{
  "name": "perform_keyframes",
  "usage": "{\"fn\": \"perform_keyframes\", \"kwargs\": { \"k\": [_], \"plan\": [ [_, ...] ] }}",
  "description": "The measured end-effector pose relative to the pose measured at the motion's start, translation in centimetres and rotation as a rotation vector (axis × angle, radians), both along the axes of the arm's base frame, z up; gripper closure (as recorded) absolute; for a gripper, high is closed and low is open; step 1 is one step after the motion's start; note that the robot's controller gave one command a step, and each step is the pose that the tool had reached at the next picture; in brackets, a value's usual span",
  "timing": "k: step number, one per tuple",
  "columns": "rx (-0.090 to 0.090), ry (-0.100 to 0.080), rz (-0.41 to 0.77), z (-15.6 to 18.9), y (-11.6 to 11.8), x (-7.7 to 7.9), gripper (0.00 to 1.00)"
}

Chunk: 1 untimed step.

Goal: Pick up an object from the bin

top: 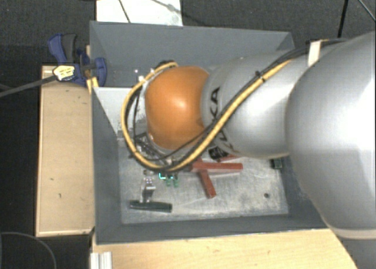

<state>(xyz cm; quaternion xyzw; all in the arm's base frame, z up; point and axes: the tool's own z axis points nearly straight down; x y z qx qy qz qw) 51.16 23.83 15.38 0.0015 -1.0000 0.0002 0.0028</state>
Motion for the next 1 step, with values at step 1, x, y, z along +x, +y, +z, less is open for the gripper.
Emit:
{"fn": "perform_keyframes", "kwargs": {
  "k": [1],
  "plan": [
    [0.002, -0.007, -0.005, 0.4, -0.1, 0.24, 0.0]
  ]
}}
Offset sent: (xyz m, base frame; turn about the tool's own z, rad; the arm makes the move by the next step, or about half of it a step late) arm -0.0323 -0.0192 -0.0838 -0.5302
